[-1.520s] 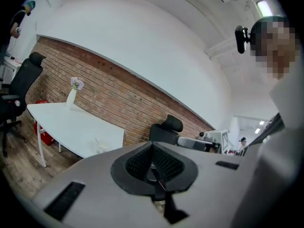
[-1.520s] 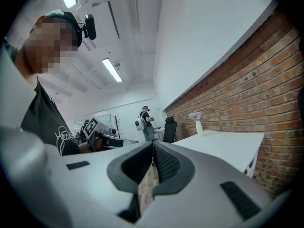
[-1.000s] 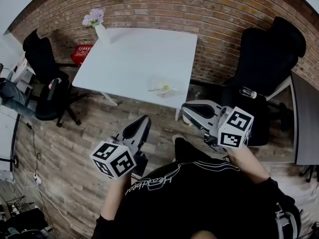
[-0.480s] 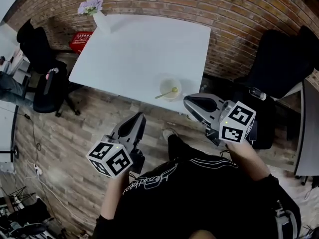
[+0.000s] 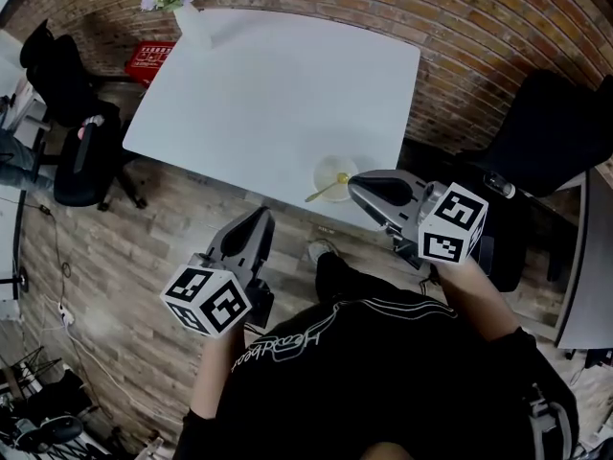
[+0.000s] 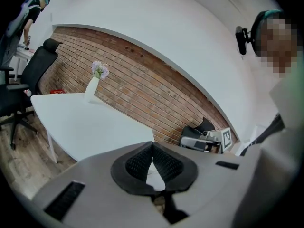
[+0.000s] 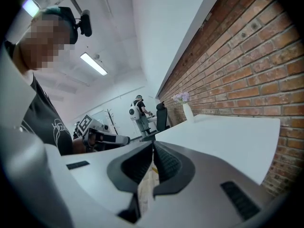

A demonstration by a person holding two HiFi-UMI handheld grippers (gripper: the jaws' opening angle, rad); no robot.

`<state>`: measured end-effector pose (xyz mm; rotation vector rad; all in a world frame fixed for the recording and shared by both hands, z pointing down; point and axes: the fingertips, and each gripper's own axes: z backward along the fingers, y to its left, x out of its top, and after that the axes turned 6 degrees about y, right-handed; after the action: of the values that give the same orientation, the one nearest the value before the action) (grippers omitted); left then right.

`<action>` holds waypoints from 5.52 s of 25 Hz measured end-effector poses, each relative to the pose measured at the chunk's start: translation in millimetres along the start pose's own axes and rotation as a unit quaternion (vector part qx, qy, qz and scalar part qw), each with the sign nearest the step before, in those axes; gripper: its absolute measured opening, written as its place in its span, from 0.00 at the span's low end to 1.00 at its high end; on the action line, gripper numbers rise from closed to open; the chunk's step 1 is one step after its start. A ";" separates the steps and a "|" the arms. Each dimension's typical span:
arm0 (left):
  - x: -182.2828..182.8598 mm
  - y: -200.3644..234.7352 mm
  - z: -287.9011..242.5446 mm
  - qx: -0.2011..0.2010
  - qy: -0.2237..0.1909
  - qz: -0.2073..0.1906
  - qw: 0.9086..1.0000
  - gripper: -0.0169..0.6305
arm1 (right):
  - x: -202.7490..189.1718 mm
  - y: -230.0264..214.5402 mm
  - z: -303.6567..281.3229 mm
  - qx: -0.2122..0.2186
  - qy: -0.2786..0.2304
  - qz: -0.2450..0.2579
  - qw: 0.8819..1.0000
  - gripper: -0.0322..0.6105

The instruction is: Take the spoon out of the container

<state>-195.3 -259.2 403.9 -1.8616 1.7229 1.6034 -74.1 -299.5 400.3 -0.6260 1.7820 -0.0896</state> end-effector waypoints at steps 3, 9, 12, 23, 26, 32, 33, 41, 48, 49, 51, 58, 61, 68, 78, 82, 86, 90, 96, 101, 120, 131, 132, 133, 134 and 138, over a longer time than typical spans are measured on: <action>-0.4 5.8 -3.4 0.005 0.002 0.005 1.000 0.03 | -4.1 -3.2 -8.4 0.010 0.017 0.022 1.000 0.05; -5.0 13.2 -5.6 0.013 0.006 0.016 1.000 0.03 | -24.7 -5.4 -26.9 0.026 0.068 0.111 0.991 0.09; -8.7 19.1 -6.1 0.020 0.008 0.022 1.000 0.03 | -38.0 -7.0 -38.4 0.017 0.106 0.178 0.978 0.19; -20.4 31.3 -6.2 0.035 0.020 0.040 0.998 0.03 | -81.8 -14.1 -73.5 0.025 0.181 0.286 0.941 0.25; -22.8 33.7 -4.7 0.039 0.021 0.044 0.998 0.03 | -87.8 -15.3 -81.2 0.025 0.190 0.298 0.935 0.25; -26.1 44.0 6.9 0.056 0.018 0.052 0.997 0.03 | -90.8 -10.8 -94.5 0.024 0.196 0.325 0.925 0.22; -26.6 46.0 9.5 0.059 0.016 0.054 0.997 0.03 | -92.3 -10.0 -96.2 0.023 0.197 0.335 0.921 0.21; -31.2 56.0 27.8 0.079 0.004 0.068 0.995 0.03 | -94.3 -7.9 -103.2 -0.004 0.189 0.382 0.905 0.09; -35.5 55.4 34.0 0.079 0.001 0.076 0.994 0.03 | -92.2 -4.8 -102.4 -0.022 0.181 0.402 0.897 0.05; -36.0 54.7 34.8 0.079 0.001 0.075 0.994 0.03 | -91.9 -3.7 -101.8 -0.024 0.179 0.405 0.896 0.05; -37.7 53.2 35.0 0.080 0.002 0.072 0.994 0.03 | -91.0 -2.7 -99.2 -0.027 0.174 0.403 0.898 0.05; -43.1 46.0 30.0 0.082 0.010 0.064 0.995 0.03 | -81.5 -8.4 -88.9 -0.039 0.151 0.374 0.914 0.05; -44.9 41.9 28.8 0.080 0.010 0.061 0.995 0.03 | -76.3 -8.6 -84.7 -0.045 0.138 0.362 0.921 0.05; -47.8 29.0 27.3 0.069 0.005 0.060 0.996 0.03 | -50.5 0.6 -71.6 -0.061 0.093 0.338 0.934 0.05; -36.0 -9.0 39.3 0.045 -0.021 0.026 0.998 0.03 | 2.3 38.1 -31.3 -0.084 -0.003 0.343 0.936 0.05; -34.1 -27.4 46.5 0.029 -0.025 0.010 0.999 0.03 | 25.1 64.2 -7.5 -0.082 -0.050 0.326 0.941 0.05; -30.9 -44.9 54.3 0.013 -0.030 -0.002 0.999 0.03 | 38.6 84.3 18.8 -0.087 -0.077 0.295 0.948 0.04; -28.3 -66.4 56.5 -0.005 -0.035 -0.018 0.999 0.03 | 37.0 92.6 48.1 -0.097 -0.085 0.270 0.954 0.04; -31.4 -97.4 50.8 -0.037 -0.030 -0.043 0.998 0.03 | 18.1 92.6 85.7 -0.118 -0.091 0.209 0.967 0.05; -35.2 -110.0 52.6 -0.052 -0.023 -0.052 0.997 0.03 | 4.3 96.8 101.4 -0.129 -0.078 0.187 0.971 0.05; -46.9 -144.0 49.5 -0.088 -0.022 -0.069 0.994 0.03 | -12.7 103.4 112.0 -0.113 -0.078 0.149 0.979 0.05; -48.9 -143.7 45.2 -0.088 -0.020 -0.068 0.994 0.03 | -15.1 99.8 115.1 -0.116 -0.078 0.141 0.980 0.05; -48.8 -142.8 44.9 -0.088 -0.019 -0.068 0.994 0.03 | -15.0 99.1 114.6 -0.116 -0.077 0.140 0.980 0.04; -48.4 -141.9 44.6 -0.088 -0.018 -0.067 0.994 0.03 | -14.8 98.5 114.0 -0.116 -0.076 0.140 0.980 0.05; -47.6 -141.1 44.3 -0.087 -0.018 -0.066 0.994 0.03 | -14.3 97.8 113.4 -0.116 -0.076 0.139 0.981 0.05; -43.2 -138.5 41.2 -0.086 -0.018 -0.064 0.994 0.03 | -11.1 94.1 111.1 -0.114 -0.076 0.139 0.981 0.05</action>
<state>-100.8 -156.8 346.0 -1.9603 1.4593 1.7712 -4.9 -185.8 340.3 -0.5245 1.7264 0.3483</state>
